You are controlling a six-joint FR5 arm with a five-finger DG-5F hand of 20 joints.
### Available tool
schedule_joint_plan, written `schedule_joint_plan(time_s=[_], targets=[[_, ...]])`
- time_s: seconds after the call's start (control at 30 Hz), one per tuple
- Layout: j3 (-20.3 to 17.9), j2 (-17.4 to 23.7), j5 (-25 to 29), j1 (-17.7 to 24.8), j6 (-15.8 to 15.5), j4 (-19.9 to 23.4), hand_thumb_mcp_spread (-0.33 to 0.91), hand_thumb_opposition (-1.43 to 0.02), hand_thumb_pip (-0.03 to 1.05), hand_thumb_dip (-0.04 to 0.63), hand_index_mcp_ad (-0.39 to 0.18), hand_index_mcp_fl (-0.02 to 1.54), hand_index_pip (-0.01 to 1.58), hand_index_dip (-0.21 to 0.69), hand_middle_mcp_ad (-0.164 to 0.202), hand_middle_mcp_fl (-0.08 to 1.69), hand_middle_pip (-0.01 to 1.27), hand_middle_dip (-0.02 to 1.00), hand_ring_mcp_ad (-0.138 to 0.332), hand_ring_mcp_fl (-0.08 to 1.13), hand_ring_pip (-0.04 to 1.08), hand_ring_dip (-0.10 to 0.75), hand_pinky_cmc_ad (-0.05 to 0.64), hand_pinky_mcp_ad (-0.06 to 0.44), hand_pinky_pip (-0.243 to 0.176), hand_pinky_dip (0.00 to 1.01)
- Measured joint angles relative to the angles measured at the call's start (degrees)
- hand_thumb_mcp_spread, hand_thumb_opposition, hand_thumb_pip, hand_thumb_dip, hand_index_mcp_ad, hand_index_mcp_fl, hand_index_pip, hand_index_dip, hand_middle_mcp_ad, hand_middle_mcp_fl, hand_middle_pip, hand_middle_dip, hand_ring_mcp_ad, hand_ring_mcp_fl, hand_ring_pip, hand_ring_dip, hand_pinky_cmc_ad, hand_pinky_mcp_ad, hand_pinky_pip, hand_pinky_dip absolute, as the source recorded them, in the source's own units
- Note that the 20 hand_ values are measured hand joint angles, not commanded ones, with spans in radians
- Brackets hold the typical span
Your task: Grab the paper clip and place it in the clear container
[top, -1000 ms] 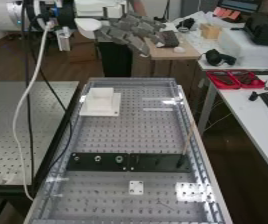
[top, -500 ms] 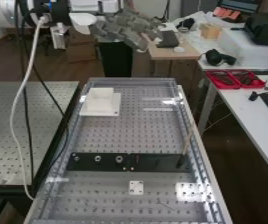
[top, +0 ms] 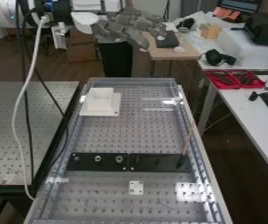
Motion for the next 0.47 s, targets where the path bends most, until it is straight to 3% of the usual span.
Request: schedule_joint_plan(time_s=[0.47], targets=[[0.04,0.33,-0.24,-0.29,-0.57,-0.47,0.25,-0.78,0.57,0.204,-0.138,0.33,0.1,-0.117,0.059,0.12,0.14,0.32,0.134,0.1,0.14,0.274,0.417,0.33,-0.089,0.54]])
